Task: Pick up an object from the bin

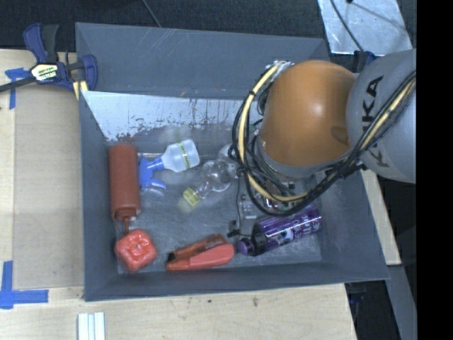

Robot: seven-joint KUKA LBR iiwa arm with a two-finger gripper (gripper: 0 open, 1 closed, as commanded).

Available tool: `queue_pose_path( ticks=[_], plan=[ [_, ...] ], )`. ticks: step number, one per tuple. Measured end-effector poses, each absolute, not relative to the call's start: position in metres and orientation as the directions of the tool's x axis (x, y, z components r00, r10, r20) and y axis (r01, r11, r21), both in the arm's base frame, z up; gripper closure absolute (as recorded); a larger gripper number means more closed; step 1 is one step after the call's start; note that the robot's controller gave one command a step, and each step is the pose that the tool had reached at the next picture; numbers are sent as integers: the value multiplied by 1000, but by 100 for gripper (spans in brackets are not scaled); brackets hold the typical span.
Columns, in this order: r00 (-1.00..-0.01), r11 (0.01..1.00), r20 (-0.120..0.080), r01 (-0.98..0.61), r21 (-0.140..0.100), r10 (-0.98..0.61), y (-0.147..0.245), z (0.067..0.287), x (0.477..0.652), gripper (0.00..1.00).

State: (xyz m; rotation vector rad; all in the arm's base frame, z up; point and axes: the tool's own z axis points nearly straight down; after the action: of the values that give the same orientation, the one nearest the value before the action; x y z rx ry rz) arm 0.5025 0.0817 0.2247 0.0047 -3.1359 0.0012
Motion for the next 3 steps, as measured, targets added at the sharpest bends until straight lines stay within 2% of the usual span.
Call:
queue_pose_path(
  ticks=[1,2,3],
  plan=[
    [-1000,1000,-3,0,1,0,81,229,504,0],
    [-1000,1000,-9,-5,1,-5,84,225,504,0],
    [-986,986,10,-166,0,-166,91,205,514,0]
  ],
)
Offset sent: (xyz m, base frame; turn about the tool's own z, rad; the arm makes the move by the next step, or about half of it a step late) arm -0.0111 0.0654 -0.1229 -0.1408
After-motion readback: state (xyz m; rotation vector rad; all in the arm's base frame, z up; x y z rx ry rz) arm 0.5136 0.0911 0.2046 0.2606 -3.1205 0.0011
